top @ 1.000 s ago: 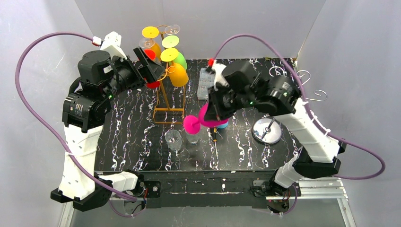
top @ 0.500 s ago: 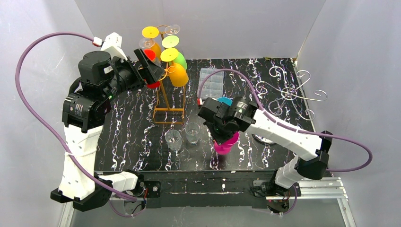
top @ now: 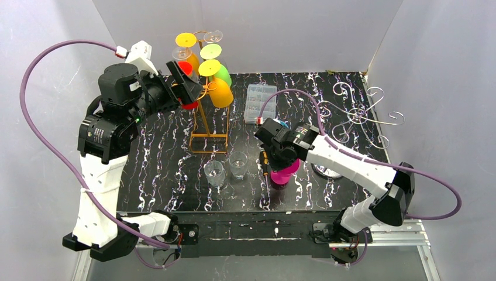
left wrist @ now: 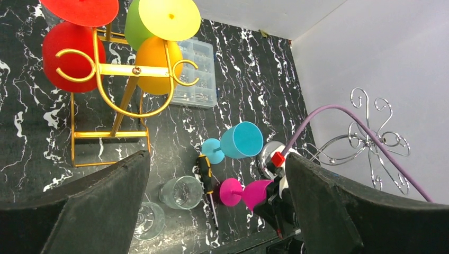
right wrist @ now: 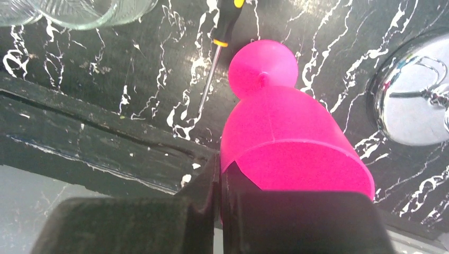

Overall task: Take the wine glass off the wine glass rack
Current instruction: Place the wine glass at the center of the board.

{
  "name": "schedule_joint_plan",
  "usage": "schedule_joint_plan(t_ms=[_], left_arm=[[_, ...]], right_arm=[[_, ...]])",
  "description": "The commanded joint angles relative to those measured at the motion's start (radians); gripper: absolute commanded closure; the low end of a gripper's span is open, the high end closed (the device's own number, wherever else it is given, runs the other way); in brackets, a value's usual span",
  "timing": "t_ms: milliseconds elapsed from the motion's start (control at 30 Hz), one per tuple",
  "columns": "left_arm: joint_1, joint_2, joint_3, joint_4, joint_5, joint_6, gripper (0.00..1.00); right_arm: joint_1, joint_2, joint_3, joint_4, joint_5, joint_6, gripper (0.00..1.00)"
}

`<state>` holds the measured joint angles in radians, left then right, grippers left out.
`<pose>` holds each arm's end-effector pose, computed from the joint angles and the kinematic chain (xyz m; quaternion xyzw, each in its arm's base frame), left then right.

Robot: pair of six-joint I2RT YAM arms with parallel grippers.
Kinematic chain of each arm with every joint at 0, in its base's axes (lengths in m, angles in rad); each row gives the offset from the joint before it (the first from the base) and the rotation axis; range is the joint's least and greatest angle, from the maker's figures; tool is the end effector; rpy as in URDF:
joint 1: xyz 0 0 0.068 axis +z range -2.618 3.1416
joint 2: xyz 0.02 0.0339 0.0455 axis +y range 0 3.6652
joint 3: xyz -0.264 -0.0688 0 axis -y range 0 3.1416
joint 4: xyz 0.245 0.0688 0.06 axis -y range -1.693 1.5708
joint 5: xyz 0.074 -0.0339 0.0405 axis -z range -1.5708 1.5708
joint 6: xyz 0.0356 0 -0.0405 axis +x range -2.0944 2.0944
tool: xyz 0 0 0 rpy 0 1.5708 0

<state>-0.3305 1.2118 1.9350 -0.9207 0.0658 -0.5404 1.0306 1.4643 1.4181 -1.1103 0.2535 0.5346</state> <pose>0.1682 -0.0602 0.5463 -0.0602 0.7709 -0.2903 0.5637 0.1533 0.2382 0.3253 -0.2131 0.9475 0.0561 0.2319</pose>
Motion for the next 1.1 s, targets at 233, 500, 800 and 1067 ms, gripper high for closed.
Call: schedule_joint_plan(t_ms=[233, 500, 800, 1067], left_arm=[[0.0, -0.02, -0.027, 0.001, -0.031, 0.03, 0.02], [0.0, -0.015, -0.036, 0.003, -0.03, 0.033, 0.02], [0.0, -0.012, -0.043, 0.007, -0.028, 0.034, 0.02], [0.001, -0.002, -0.032, 0.007, -0.025, 0.036, 0.02]], right_arm=[[-0.049, 0.01, -0.032, 0.109, -0.059, -0.05, 0.99], [-0.056, 0.016, -0.076, 0.106, -0.057, -0.06, 0.99], [-0.06, 0.017, -0.063, 0.095, -0.05, -0.066, 0.69], [-0.06, 0.013, 0.081, 0.028, -0.041, -0.076, 0.39]])
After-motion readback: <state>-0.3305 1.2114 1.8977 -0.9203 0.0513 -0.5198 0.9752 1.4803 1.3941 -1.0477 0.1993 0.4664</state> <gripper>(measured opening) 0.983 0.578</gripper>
